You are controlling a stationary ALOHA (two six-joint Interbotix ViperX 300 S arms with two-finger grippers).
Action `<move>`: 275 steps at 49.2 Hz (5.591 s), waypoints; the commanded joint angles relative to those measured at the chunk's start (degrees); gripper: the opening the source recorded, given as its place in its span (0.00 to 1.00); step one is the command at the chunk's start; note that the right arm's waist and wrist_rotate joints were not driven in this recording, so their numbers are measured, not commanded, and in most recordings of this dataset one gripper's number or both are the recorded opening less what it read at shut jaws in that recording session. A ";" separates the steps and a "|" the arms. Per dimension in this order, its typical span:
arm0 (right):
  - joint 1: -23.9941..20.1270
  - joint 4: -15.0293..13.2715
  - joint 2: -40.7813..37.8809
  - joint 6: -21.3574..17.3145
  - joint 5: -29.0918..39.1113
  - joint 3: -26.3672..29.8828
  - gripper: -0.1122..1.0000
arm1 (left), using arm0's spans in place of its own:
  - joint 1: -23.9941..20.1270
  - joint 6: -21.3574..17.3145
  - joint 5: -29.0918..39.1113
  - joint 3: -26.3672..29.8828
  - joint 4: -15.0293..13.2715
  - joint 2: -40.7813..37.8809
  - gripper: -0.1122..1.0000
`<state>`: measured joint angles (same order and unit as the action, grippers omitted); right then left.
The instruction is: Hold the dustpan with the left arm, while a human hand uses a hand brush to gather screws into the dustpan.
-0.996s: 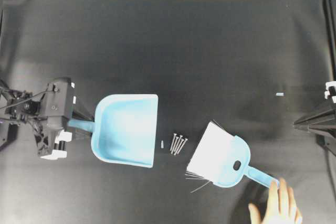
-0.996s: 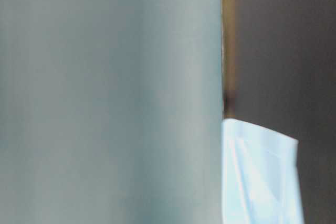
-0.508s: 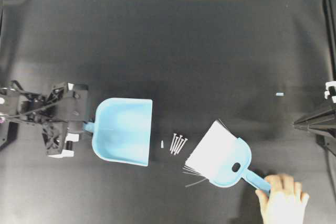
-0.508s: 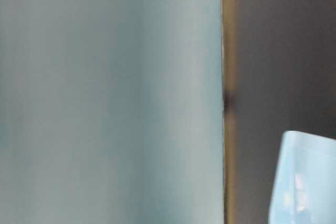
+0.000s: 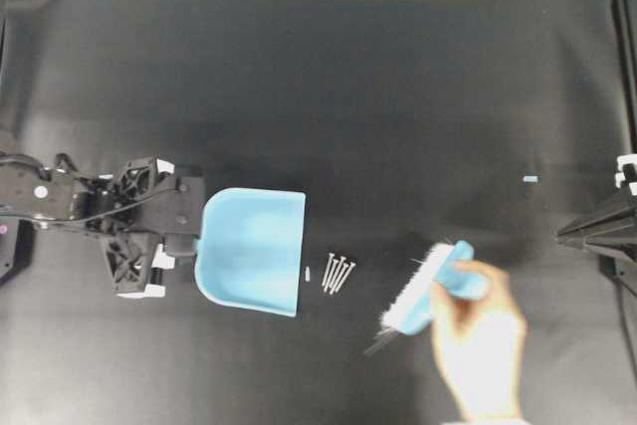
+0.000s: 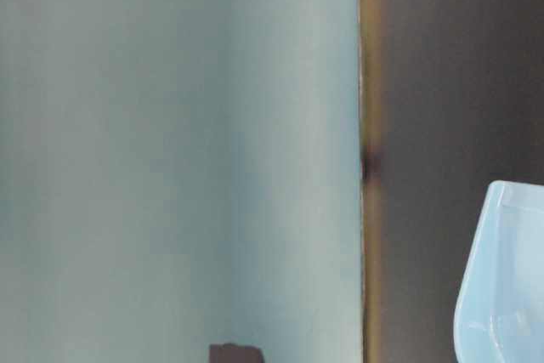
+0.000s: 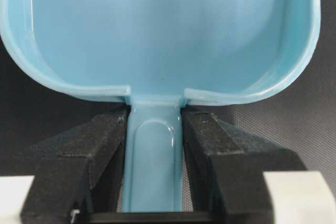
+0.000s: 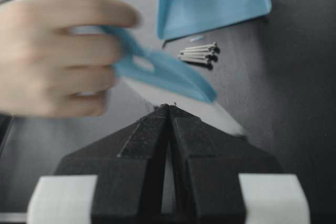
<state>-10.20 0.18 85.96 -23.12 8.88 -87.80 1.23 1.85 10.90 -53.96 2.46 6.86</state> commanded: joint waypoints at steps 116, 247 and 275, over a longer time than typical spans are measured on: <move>0.00 0.09 -0.26 -0.09 -0.18 0.26 0.10 | -2.46 6.77 -35.42 -12.92 0.18 16.08 0.38; 0.00 0.09 -0.26 -0.09 -0.18 0.26 0.10 | 0.44 5.98 -15.12 -7.73 0.18 4.83 0.38; 0.00 0.09 -0.26 0.00 -0.18 0.26 0.10 | 0.44 5.19 -15.73 -8.00 0.18 4.83 0.38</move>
<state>-10.20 0.18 86.04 -23.12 8.96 -87.80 1.58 7.47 -3.87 -62.58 2.46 11.51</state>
